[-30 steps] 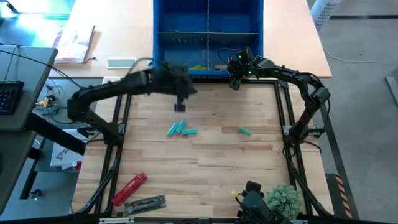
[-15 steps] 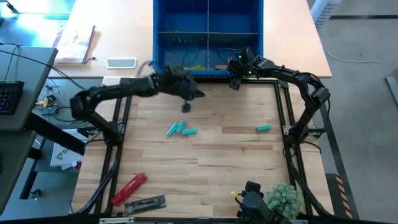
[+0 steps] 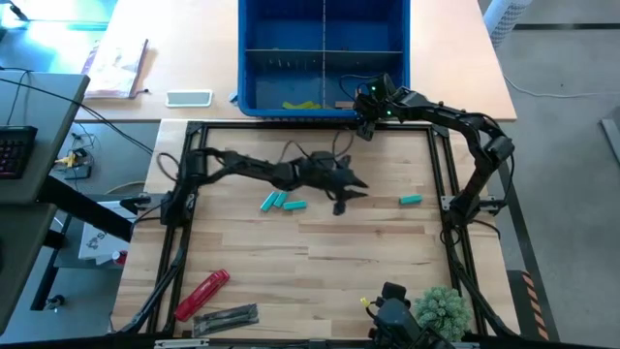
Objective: Sort blocks
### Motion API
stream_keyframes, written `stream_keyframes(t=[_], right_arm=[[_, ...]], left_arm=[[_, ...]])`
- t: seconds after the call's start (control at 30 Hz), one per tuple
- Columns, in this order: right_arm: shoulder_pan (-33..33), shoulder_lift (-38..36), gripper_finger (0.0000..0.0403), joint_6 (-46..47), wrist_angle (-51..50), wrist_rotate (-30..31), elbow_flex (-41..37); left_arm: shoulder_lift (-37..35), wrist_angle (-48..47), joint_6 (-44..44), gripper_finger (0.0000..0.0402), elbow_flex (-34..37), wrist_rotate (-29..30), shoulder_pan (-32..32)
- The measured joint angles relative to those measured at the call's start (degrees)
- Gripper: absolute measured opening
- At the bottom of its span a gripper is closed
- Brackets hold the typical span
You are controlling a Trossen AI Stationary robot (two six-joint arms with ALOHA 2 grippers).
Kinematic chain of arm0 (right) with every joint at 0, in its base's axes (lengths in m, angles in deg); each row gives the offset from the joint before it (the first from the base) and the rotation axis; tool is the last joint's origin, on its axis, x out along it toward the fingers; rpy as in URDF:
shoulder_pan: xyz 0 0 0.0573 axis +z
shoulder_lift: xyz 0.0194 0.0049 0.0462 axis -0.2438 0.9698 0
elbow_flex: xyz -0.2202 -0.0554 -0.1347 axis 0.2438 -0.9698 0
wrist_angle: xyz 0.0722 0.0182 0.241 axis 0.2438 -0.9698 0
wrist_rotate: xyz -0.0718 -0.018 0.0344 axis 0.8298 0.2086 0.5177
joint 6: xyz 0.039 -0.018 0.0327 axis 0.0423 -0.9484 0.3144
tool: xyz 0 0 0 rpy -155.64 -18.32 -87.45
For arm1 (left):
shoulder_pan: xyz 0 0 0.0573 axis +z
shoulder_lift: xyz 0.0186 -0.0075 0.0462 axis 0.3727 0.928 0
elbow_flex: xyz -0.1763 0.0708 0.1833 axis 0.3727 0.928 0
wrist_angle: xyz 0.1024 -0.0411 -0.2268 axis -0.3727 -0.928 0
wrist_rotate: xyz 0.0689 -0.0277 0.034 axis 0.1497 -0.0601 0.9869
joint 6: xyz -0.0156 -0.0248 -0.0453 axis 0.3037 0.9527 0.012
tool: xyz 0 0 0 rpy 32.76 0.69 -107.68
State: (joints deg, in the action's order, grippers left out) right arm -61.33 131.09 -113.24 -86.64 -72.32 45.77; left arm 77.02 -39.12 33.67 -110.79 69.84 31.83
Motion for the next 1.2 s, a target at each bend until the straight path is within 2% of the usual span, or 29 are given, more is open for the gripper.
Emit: stream_keyframes(t=[0.2, 0.33, 0.4, 0.57, 0.63, 0.77, 0.97, 1.2], right_arm=[[0.0, 0.0, 0.0194, 0.0, 0.0, 0.0, 0.0], [0.0, 0.0, 0.0194, 0.0, 0.0, 0.0, 0.0], [0.0, 0.0, 0.0194, 0.0, 0.0, 0.0, 0.0], [0.0, 0.0, 0.0194, 0.0, 0.0, 0.0, 0.0], [0.0, 0.0, 0.0194, 0.0, 0.0, 0.0, 0.0], [0.0, 0.0, 0.0194, 0.0, 0.0, 0.0, 0.0], [0.0, 0.0, 0.0194, 0.0, 0.0, 0.0, 0.0], [0.0, 0.0, 0.0194, 0.0, 0.0, 0.0, 0.0]], left_arm=[[7.9, 4.2, 1.3, 0.0136, -4.3, 0.2, -1.6], [8.8, 2.8, 1.2, 0.0126, -4.6, 1.6, -2.3], [7.6, -2.7, 0.8, 0.0106, -4.5, 1.4, -2.6], [2.0, -23.2, -4.0, 0.0073, -4.2, 1.2, -2.9], [-0.4, -25.6, -3.9, 0.0071, -1.8, 1.0, -3.2], [-6.5, -23.6, -1.8, 0.0076, 6.3, 2.0, -3.4], [-16.7, -23.3, 0.2, 0.0076, 19.3, 11.8, -4.6], [-20.9, -21.8, 8.7, 0.0078, 29.8, 15.6, -6.7]])
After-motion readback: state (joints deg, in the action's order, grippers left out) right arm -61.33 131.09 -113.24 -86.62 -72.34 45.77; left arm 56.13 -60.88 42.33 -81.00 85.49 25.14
